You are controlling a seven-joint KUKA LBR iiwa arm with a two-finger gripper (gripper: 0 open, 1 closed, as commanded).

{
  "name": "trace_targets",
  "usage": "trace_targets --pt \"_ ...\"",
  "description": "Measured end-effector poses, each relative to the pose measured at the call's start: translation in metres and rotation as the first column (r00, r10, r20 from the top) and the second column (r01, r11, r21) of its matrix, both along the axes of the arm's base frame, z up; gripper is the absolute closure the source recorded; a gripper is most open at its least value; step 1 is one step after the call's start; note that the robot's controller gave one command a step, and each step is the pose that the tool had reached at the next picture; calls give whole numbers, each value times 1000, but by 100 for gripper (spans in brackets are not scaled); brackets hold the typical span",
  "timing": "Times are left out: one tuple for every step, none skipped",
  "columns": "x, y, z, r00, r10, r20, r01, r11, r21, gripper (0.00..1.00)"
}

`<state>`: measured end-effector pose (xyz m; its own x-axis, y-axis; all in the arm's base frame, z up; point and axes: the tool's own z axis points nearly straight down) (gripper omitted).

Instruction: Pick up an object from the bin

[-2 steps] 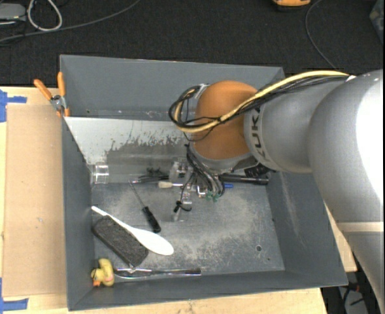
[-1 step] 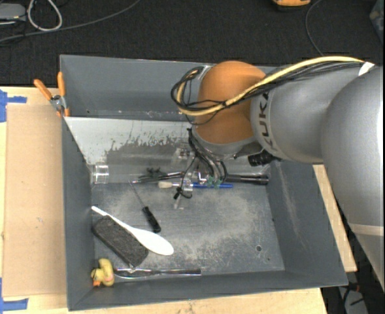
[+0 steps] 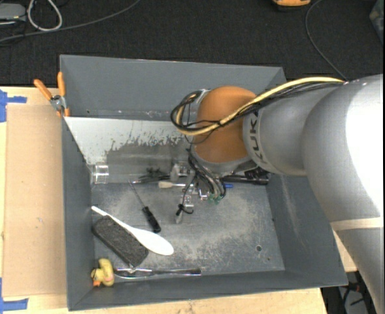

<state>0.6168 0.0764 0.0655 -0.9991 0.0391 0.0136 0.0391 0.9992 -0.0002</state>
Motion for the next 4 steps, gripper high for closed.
trace_targets --pt "6 10 5 993 -116 21 115 993 6 100" --pt "6 10 5 993 -116 21 116 993 6 100" --pt "6 10 7 993 -116 21 116 993 7 100" --pt "3 9 22 993 -117 15 117 993 6 100"
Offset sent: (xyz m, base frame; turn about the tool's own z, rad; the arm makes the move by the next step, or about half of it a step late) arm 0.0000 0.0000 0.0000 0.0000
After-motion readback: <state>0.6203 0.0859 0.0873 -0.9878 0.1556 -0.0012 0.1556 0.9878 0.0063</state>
